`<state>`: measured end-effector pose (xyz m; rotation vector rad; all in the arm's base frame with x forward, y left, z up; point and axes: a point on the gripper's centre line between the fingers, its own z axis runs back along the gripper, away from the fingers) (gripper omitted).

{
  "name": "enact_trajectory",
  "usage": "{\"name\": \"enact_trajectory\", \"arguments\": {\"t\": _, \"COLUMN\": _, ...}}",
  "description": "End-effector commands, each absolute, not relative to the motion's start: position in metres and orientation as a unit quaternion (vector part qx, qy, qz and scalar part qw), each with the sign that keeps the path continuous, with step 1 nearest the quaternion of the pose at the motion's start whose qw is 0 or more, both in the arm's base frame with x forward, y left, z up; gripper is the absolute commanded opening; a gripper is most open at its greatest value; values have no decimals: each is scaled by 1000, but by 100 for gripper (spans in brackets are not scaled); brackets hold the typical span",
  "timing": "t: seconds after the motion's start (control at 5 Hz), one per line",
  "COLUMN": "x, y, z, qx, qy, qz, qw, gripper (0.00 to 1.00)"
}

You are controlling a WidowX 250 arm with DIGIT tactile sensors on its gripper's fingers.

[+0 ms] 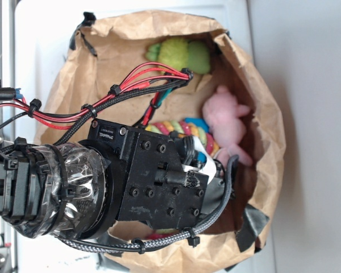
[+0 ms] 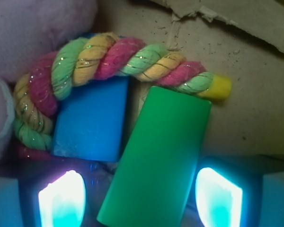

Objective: Grab the green block.

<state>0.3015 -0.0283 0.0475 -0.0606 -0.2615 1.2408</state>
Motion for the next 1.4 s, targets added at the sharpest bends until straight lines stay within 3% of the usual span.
{"name": "enact_trajectory", "arguments": {"t": 0.0, "x": 297, "y": -37, "z": 53, "qx": -38, "qy": -131, "qz": 557, "qw": 819, "gripper": 100}}
{"name": "enact_trajectory", "arguments": {"t": 1.0, "x": 297, "y": -37, "z": 53, "qx": -38, "qy": -131, "qz": 557, "qw": 819, "gripper": 100}}
{"name": "enact_trajectory", "arguments": {"t": 1.2, "x": 297, "y": -39, "z": 41, "qx": -25, "qy": -141, "qz": 559, "qw": 817, "gripper": 100}}
